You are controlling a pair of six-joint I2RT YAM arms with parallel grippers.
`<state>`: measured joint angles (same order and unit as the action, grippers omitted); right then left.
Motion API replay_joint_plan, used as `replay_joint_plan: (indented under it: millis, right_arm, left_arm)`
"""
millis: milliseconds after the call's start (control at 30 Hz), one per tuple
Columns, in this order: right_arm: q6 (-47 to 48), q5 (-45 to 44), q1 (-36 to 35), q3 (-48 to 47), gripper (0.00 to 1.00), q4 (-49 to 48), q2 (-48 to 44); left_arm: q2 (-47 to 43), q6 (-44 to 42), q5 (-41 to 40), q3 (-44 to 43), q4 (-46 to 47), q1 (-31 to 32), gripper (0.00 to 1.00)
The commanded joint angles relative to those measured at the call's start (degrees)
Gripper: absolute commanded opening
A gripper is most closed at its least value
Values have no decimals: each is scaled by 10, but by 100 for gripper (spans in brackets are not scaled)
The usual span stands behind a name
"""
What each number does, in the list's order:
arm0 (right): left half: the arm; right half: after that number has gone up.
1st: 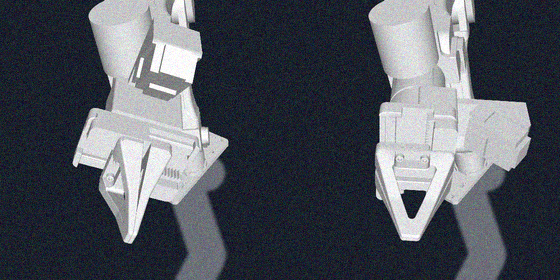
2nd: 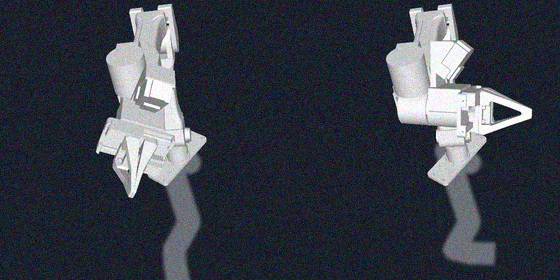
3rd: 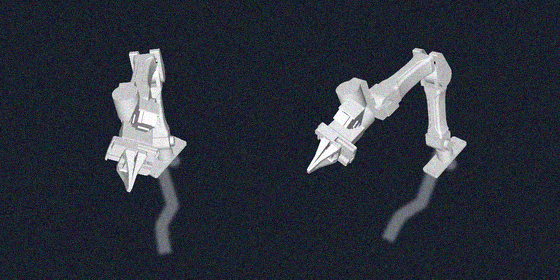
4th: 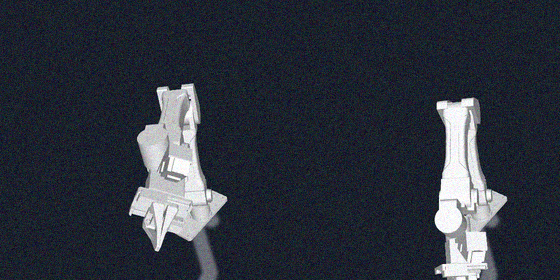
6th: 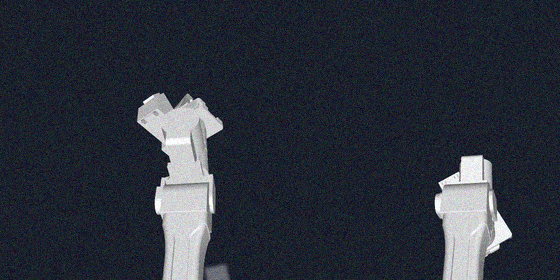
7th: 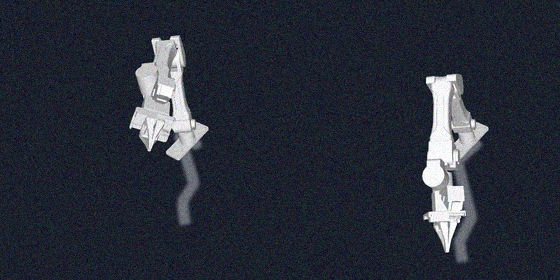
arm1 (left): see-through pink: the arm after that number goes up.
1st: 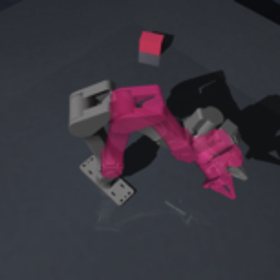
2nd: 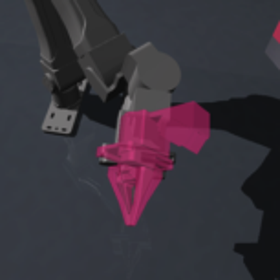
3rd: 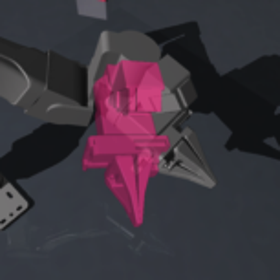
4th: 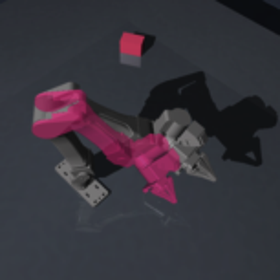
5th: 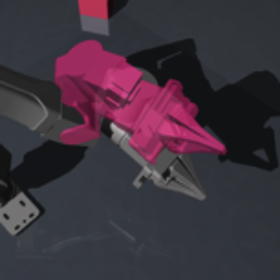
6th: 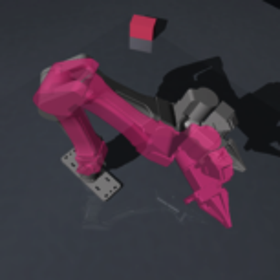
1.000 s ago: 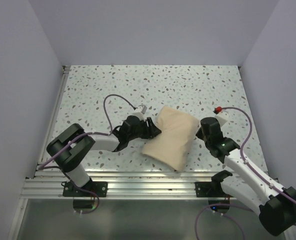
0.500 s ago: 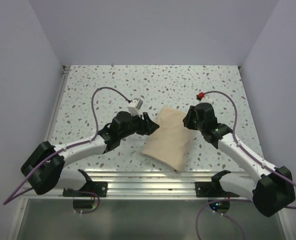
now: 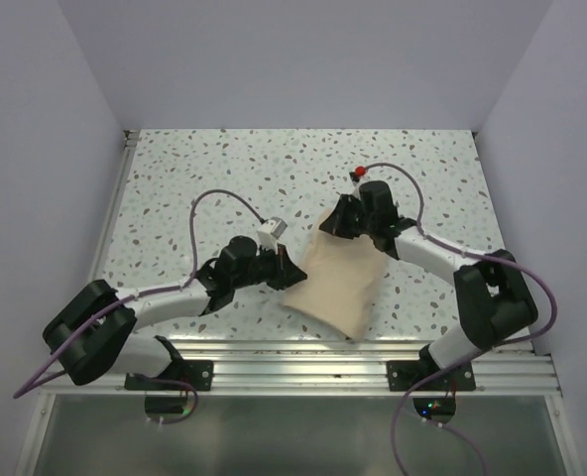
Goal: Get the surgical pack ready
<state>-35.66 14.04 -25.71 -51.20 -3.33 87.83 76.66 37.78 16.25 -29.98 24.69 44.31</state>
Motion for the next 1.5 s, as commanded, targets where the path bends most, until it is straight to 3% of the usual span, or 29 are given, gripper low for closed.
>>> replay_joint_plan:
  millis: [0,233,467,633,833,933,1200,1467]
  right_arm:
    - [-47,36,11,-35,0,-80,35]
    - [-113,46,59,-43,0,-163,144]
    - [-138,27,70,-56,0,-187,203]
    - [-130,5,72,-70,0,-178,194]
    - [-86,-15,76,-91,3,-112,122]
    - [-78,-12,89,-55,4,-100,68]
    - [-91,40,146,81,5,-123,-68]
    - [-92,108,196,176,4,-136,-137]
  left_arm:
    - [9,-8,18,27,72,6,0]
    - [13,-20,5,133,183,51,0]
    - [-3,-29,-52,200,190,76,0]
    - [-97,-31,-104,215,136,81,0]
    - [-235,-55,-142,176,-9,82,22]
    - [-252,-63,-129,150,-46,83,23]
    - [-153,-77,-106,75,4,139,26]
    - [20,-104,-83,-43,69,198,26]
